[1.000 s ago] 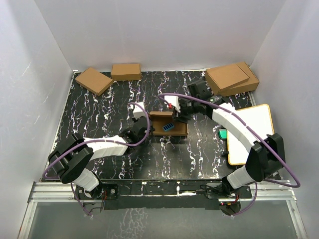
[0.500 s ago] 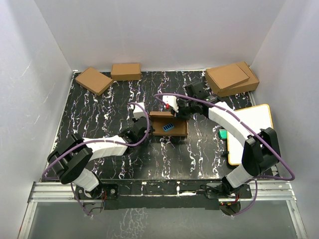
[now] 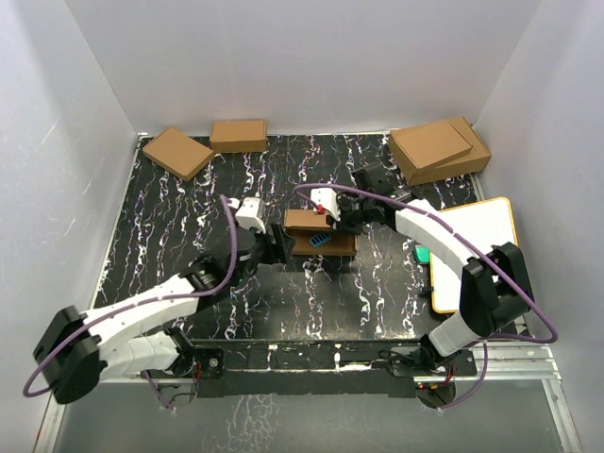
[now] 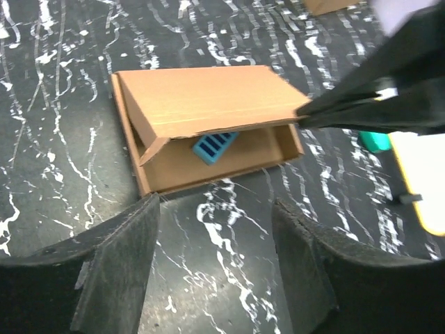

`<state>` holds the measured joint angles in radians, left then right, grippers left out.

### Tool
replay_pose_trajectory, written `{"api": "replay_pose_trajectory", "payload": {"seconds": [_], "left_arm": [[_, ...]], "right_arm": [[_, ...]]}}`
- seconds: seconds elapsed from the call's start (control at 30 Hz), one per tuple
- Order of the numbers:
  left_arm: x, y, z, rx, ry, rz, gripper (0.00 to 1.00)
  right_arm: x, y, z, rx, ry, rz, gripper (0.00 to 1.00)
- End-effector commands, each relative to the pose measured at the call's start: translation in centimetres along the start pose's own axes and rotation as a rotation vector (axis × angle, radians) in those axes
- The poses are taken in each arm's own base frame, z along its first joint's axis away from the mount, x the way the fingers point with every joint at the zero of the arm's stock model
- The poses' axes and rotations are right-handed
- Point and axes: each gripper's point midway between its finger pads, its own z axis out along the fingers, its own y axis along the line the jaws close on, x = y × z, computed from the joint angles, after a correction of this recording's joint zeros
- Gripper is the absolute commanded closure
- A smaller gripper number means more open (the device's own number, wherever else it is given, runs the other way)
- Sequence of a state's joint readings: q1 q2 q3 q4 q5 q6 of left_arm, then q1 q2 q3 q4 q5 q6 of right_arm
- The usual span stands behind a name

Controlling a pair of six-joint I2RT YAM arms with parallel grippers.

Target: Fold the paper box

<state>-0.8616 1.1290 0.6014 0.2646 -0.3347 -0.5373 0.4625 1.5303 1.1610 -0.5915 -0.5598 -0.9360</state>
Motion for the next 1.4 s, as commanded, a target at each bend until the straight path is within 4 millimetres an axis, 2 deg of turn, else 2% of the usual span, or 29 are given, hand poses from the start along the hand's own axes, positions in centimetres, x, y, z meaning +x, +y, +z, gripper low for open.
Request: {"api": "replay_pose_trajectory", "payload": {"seconds": [0.0, 0.1, 0.17, 0.23, 0.3, 0.4, 0.6, 0.67, 0.93, 1.13, 1.27, 1.37], "left_arm": [[-0.8, -1.6, -3.3, 0.139, 0.018, 0.046, 0.35], [-2.7, -1.6, -3.9, 0.135, -0.006, 0.04, 0.33], [-3.1, -1.5, -3.3, 0.14, 0.009, 0.026, 0.35], [-3.4, -1.6, -2.4, 0.163, 0.037, -0.012, 0.4], [-3.7, -0.7, -1.1, 0.166, 0.045, -0.072, 0.46], [-3.9, -0.2, 0.8, 0.205, 0.04, -0.147, 0.52], [-2.0, -0.8, 4.5, 0.275, 0.128, -0.19, 0.6], [-0.7, -0.5, 5.8, 0.277, 0.169, -0.21, 0.64], [3.0, 0.3, 7.8, 0.271, 0.272, -0.235, 0.74], [5.1, 2.4, 8.5, 0.177, 0.321, -0.206, 0.75], [6.1, 3.2, 8.7, 0.14, 0.349, -0.196, 0.76], [6.3, 3.5, 8.8, 0.127, 0.353, -0.195, 0.76]], "right_arm": [[-0.7, 0.0, -0.5, 0.009, -0.055, -0.025, 0.92], [0.0, 1.0, -0.1, -0.025, -0.07, -0.001, 0.92], [0.4, 1.6, 0.3, -0.044, -0.074, 0.012, 0.91], [1.1, 2.1, 0.7, -0.058, -0.068, 0.023, 0.9], [1.6, 2.6, 1.1, -0.073, -0.063, 0.035, 0.88], [2.3, 3.2, 1.7, -0.1, -0.061, 0.052, 0.81], [3.8, 4.4, 3.0, -0.163, -0.035, 0.099, 0.69], [4.1, 4.7, 3.2, -0.181, -0.028, 0.114, 0.65], [3.3, 5.3, 2.3, -0.234, -0.087, 0.129, 0.47], [1.3, 4.6, -0.2, -0.269, -0.226, 0.192, 0.45], [1.2, 2.4, -1.3, -0.22, -0.297, 0.332, 0.47], [3.0, -0.4, -1.6, -0.112, -0.294, 0.5, 0.61]]}}
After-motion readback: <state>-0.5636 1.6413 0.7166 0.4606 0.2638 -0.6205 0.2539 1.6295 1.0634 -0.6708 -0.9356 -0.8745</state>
